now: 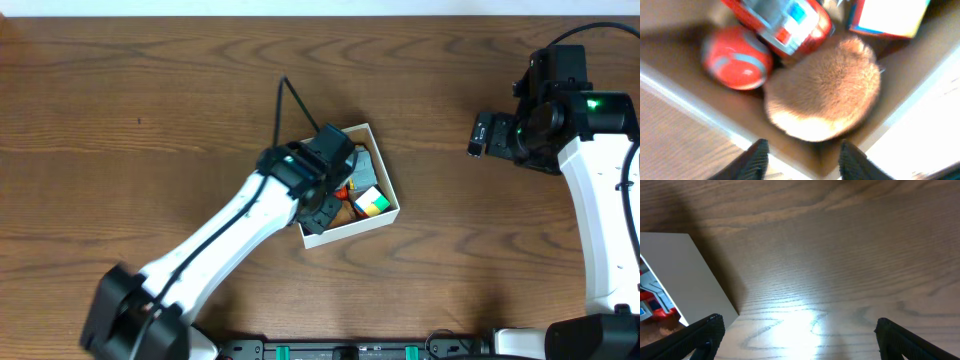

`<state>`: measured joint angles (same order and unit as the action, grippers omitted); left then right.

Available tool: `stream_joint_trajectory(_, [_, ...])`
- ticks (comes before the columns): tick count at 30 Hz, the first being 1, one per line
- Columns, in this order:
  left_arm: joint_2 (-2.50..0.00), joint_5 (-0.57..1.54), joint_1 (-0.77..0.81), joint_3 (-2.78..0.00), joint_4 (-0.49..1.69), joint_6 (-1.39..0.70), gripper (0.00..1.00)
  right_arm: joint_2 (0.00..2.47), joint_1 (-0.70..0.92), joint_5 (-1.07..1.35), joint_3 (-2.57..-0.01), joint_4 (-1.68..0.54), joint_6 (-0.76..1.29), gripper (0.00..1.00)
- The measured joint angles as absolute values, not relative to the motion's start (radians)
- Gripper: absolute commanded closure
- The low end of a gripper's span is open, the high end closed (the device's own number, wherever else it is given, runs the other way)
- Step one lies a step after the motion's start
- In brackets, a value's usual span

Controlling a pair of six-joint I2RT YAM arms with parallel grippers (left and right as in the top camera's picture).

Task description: Pack container

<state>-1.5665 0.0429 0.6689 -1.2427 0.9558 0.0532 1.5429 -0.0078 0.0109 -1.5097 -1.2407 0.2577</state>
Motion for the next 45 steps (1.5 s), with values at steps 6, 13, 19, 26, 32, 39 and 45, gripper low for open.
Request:
stream_joint_trajectory(6, [-1.394,-0.023,0.624,-1.255,0.962,0.002,0.15,1.543,0.000,0.016,-1.510,-1.232,0.192,0.04])
stream_joint_trajectory(13, [-1.340,-0.062,0.420,-1.257,0.958,-0.123,0.79,1.543,0.046,0.038,-1.510,-1.219,0.119,0.76])
stream_joint_trajectory(19, [-1.448,-0.075,0.292,-1.257,0.898,-0.159,0.94,1.543,0.051,0.046,-1.490,-1.168,0.125,0.99])
stream_joint_trajectory(26, [-1.651,-0.048,0.223,-1.256,0.786,-0.162,0.94,1.543,0.077,0.053,-1.349,-1.065,0.125,0.99])
stream_joint_trajectory(32, [-1.766,0.057,0.222,-1.254,0.705,-0.162,0.94,1.544,0.147,0.120,-1.234,-0.946,0.117,0.99])
stream_joint_trajectory(39, [-1.776,0.155,0.227,-1.253,0.695,-0.162,0.94,1.544,0.260,0.165,-1.147,-0.864,0.112,0.98])
stream_joint_trajectory(45, [-1.776,0.181,0.256,-1.253,0.670,-0.162,0.94,1.544,0.331,0.192,-1.066,-0.821,0.112,0.98])
